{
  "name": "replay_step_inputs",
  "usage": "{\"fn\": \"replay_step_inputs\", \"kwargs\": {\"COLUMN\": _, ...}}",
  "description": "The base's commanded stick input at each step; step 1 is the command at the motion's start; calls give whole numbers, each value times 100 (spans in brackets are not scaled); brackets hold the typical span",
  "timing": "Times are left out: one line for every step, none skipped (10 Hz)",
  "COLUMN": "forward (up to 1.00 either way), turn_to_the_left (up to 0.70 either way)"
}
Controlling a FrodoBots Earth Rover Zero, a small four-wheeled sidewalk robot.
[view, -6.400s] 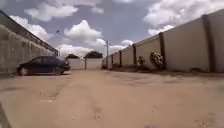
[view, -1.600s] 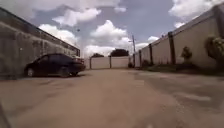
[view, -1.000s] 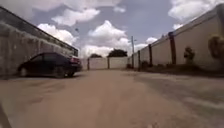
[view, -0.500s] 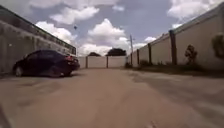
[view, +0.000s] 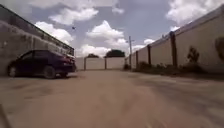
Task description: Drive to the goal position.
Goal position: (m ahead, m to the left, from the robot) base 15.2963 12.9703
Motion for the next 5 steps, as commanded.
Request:
{"fn": "replay_step_inputs", "kwargs": {"forward": 60, "turn_to_the_left": -11}}
{"fn": "replay_step_inputs", "kwargs": {"forward": 60, "turn_to_the_left": -11}}
{"fn": "replay_step_inputs", "kwargs": {"forward": 60, "turn_to_the_left": -11}}
{"fn": "replay_step_inputs", "kwargs": {"forward": 60, "turn_to_the_left": -11}}
{"fn": "replay_step_inputs", "kwargs": {"forward": 60, "turn_to_the_left": -11}}
